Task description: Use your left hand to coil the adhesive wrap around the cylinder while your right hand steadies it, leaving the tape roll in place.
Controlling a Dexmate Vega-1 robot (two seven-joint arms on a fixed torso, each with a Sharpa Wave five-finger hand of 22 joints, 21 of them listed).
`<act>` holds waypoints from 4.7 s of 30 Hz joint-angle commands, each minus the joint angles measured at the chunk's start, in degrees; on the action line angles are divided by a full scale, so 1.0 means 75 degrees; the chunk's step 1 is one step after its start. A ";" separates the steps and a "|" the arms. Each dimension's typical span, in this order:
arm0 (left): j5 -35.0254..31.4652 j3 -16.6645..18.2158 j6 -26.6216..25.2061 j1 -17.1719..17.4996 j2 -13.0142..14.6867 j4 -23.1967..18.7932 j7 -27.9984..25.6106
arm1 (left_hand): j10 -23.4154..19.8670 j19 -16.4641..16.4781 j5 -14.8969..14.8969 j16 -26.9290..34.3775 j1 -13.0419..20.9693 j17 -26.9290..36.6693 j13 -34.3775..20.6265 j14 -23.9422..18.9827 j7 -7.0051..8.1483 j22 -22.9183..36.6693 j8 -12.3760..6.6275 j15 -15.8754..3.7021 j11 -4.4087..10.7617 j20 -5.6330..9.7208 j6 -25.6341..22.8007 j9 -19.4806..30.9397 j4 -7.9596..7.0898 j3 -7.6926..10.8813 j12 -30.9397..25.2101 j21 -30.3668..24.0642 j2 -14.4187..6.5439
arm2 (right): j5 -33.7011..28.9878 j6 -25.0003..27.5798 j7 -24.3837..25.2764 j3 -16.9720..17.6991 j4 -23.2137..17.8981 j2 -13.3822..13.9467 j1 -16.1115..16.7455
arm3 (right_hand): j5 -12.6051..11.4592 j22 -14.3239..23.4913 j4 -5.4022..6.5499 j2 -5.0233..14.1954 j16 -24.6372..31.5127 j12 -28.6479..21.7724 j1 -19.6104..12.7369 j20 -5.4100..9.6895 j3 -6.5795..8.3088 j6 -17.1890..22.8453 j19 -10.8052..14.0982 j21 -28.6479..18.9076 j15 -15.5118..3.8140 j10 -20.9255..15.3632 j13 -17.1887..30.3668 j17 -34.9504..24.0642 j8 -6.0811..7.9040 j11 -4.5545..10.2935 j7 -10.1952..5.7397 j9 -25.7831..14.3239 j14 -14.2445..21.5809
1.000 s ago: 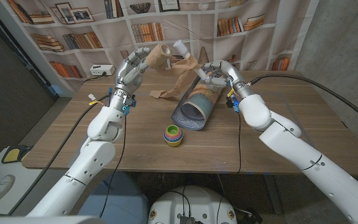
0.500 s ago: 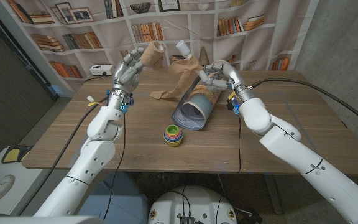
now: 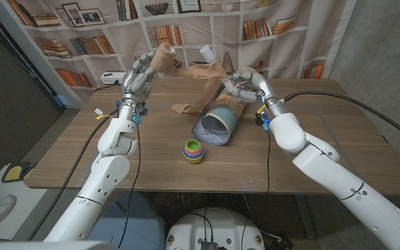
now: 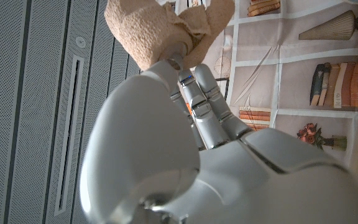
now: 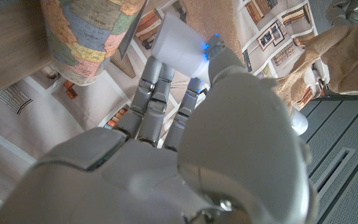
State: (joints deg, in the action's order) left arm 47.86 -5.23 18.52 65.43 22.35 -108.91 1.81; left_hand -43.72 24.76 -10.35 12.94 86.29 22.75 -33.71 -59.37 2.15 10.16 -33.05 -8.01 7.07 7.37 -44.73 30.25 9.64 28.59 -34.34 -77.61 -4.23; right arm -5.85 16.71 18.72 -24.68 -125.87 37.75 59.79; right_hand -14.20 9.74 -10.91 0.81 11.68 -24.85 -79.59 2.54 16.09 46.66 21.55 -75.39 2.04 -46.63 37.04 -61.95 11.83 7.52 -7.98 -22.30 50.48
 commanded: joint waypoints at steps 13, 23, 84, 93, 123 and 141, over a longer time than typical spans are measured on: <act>-0.0323 0.0328 0.0142 -0.0199 -0.0410 0.0330 -0.0768 | -0.0043 -0.0042 -0.0062 0.0028 0.0061 0.0322 0.0016 -0.0609 -0.0020 0.0017 -0.0047 -0.0541 0.0039 -0.0003 -0.0071 -0.0024 0.0004 -0.0014 -0.0038 -0.0059 -0.0034 | 0.0120 -0.0376 0.0106 0.0118 -0.0014 0.0102 0.0248 | -0.0055 0.0019 0.0217 0.0087 0.0047 -0.0050 0.0000 0.0400 0.1066 0.0001 0.0048 0.0013 -0.2109 -0.0329 0.0034 -0.0027 -0.0023 0.0338 0.0019 -0.0009 0.1203; -0.0447 0.0376 0.0172 -0.0296 -0.0479 0.0465 -0.0958 | -0.0085 -0.0033 -0.0077 0.0041 0.0089 0.0360 0.0050 -0.0625 -0.0072 0.0021 -0.0102 -0.0539 0.0017 0.0009 -0.0200 -0.0056 0.0022 -0.0005 -0.0044 -0.0072 -0.0019 | 0.0065 -0.0345 0.0125 0.0066 -0.0104 0.0138 0.0326 | -0.0056 0.0019 0.0219 0.0089 0.0055 -0.0050 0.0005 0.0399 0.1068 0.0000 0.0051 0.0017 -0.2108 -0.0337 0.0024 -0.0035 -0.0022 0.0340 0.0019 -0.0006 0.1212; -0.1979 -0.0077 0.0411 -0.1545 -0.0992 0.1865 -0.1499 | 0.0033 -0.0066 -0.0118 -0.0054 0.0032 0.0284 0.0042 -0.0621 -0.0026 0.0015 -0.0081 -0.0540 -0.0001 0.0016 -0.0001 -0.0214 -0.0006 0.0011 -0.0041 -0.0064 -0.0021 | -0.0911 0.0930 -0.1036 -0.0759 -0.0860 0.0617 -0.0300 | -0.0069 0.0019 0.0218 0.0081 0.0047 -0.0065 0.0018 0.0406 0.1080 -0.0013 0.0056 0.0042 -0.2108 -0.0311 0.0041 -0.0038 -0.0022 0.0354 0.0009 0.0006 0.1189; -0.2048 -0.0088 0.0522 -0.1613 -0.0970 0.1925 -0.1425 | 0.0045 -0.0080 -0.0120 -0.0063 0.0018 0.0276 0.0044 -0.0610 -0.0032 0.0017 -0.0089 -0.0534 -0.0005 0.0009 0.0013 -0.0215 -0.0010 0.0009 -0.0042 -0.0066 -0.0022 | -0.1110 0.1089 -0.1176 -0.0896 -0.0987 0.0647 -0.0419 | -0.0071 0.0018 0.0219 0.0081 0.0054 -0.0066 0.0022 0.0411 0.1081 -0.0013 0.0053 0.0048 -0.2109 -0.0305 0.0042 -0.0048 -0.0022 0.0347 0.0000 0.0007 0.1192; -0.2030 -0.0122 0.0701 -0.2093 -0.0960 0.2770 -0.0851 | 0.0062 -0.0110 -0.0124 -0.0060 -0.0010 0.0278 0.0062 -0.0617 -0.0018 0.0022 -0.0110 -0.0546 -0.0007 0.0002 0.0015 -0.0251 -0.0011 0.0007 -0.0047 -0.0087 -0.0040 | -0.1914 0.1736 -0.1760 -0.1649 -0.0993 0.0369 -0.1052 | -0.0067 0.0019 0.0218 0.0082 0.0057 -0.0071 0.0029 0.0414 0.1084 -0.0012 0.0055 0.0062 -0.2108 -0.0300 0.0047 -0.0054 -0.0017 0.0369 -0.0017 0.0011 0.1195; -0.1954 -0.0116 0.0811 -0.2595 -0.1128 0.3378 -0.0144 | 0.0063 -0.0127 -0.0122 -0.0063 -0.0004 0.0277 0.0078 -0.0612 -0.0028 0.0021 -0.0119 -0.0549 -0.0013 0.0002 0.0023 -0.0271 0.0000 0.0015 -0.0051 -0.0095 -0.0048 | -0.2555 0.2343 -0.2028 -0.2231 -0.0911 0.0002 -0.1309 | -0.0062 0.0018 0.0218 0.0085 0.0052 -0.0077 0.0030 0.0416 0.1087 -0.0011 0.0055 0.0073 -0.2109 -0.0330 0.0031 -0.0046 -0.0015 0.0379 -0.0015 0.0013 0.1195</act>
State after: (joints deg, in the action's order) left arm 32.79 -6.36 24.08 47.52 14.58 -85.15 -1.57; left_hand -43.49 23.92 -11.02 12.13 86.26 24.61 -33.19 -59.68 2.05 10.16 -33.71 -7.70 6.85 7.37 -44.82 28.14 9.64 28.59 -34.55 -78.10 -4.05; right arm -22.76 32.16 4.58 -39.31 -133.09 39.17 50.87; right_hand -14.47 9.74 -10.91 1.00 11.88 -25.02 -79.22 2.53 16.09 46.66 21.54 -74.99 1.95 -46.43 37.09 -62.21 11.82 7.72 -7.99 -22.04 50.38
